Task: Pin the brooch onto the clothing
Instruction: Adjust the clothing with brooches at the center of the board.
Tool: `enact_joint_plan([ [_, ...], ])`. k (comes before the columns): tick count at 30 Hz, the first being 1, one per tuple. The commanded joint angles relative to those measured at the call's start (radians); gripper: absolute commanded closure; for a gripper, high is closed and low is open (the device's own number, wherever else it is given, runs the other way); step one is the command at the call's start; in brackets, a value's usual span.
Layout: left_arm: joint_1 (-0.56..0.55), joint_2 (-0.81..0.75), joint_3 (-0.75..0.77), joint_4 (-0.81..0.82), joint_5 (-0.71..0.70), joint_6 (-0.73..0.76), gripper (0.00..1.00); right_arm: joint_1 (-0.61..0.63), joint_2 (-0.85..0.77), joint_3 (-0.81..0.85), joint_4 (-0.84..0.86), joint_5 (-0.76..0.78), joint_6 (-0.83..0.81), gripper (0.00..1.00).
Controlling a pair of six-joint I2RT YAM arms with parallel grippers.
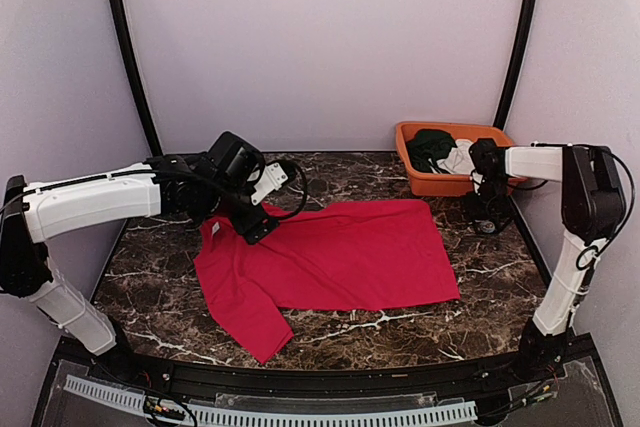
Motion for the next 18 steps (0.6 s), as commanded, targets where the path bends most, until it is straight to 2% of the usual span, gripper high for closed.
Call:
enact_joint_plan([
  [1,-0.007,-0.014,-0.022,0.000,0.000,0.007,0.01,-0.022,0.033,0.019,0.007,-0.002,0.015,0.14],
  [8,-0.008,-0.013,-0.024,-0.001,0.003,0.009,0.01,-0.037,0.063,0.022,0.014,-0.023,0.011,0.15],
  [11,-0.010,-0.011,-0.024,0.000,0.001,0.010,0.01,-0.036,0.076,0.025,0.012,-0.030,0.011,0.18],
  [18,-0.011,-0.010,-0.025,0.001,0.002,0.010,0.01,-0.018,0.070,0.006,0.020,0.025,0.020,0.22],
])
